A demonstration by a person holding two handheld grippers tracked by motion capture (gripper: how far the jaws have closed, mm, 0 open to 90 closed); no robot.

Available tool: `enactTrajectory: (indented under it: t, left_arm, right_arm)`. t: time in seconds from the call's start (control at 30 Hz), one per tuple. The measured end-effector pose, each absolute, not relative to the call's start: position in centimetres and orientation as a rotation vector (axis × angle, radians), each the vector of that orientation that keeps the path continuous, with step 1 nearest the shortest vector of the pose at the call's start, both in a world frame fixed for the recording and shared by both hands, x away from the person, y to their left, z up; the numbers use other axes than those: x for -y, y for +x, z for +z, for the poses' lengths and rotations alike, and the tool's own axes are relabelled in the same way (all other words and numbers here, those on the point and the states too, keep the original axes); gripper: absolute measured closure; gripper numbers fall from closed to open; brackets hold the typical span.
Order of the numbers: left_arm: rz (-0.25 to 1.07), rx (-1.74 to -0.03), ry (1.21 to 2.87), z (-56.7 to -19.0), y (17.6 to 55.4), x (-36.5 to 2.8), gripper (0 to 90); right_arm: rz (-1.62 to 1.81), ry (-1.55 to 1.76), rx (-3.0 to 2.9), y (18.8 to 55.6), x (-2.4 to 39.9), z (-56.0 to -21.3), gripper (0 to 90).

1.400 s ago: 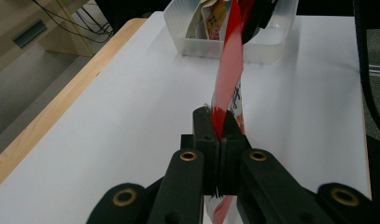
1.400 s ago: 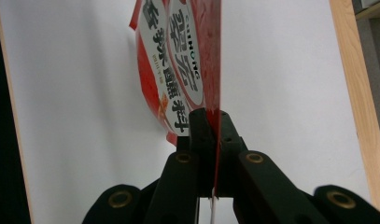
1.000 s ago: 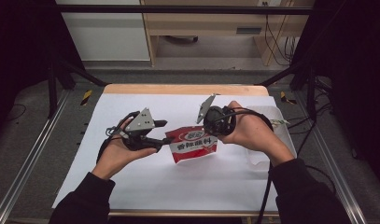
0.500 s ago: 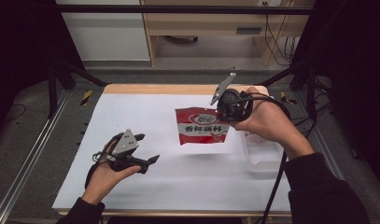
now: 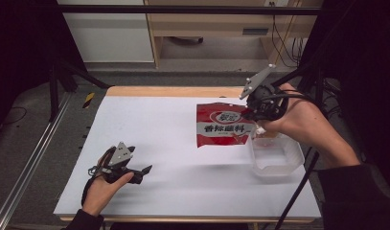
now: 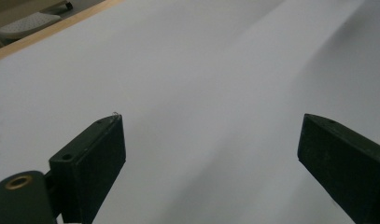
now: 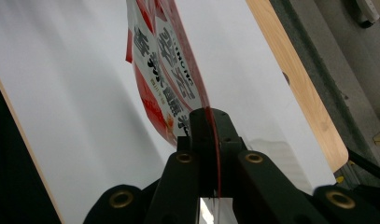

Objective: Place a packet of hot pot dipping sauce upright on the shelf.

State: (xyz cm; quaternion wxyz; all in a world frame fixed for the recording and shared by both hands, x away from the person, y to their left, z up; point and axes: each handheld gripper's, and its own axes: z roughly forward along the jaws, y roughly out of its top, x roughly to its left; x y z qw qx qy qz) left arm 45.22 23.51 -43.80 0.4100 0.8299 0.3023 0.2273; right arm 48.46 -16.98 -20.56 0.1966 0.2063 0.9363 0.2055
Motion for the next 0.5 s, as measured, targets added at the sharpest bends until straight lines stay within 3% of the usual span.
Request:
enactTrajectory:
  t: [0.5]
  left_arm:
    - [0.597, -0.762, 2.115, -44.3, 45.2, -23.6, 7.5]
  right_arm:
    - [0.55, 0.721, -2.584, 46.0, 22.6, -20.6, 90.0]
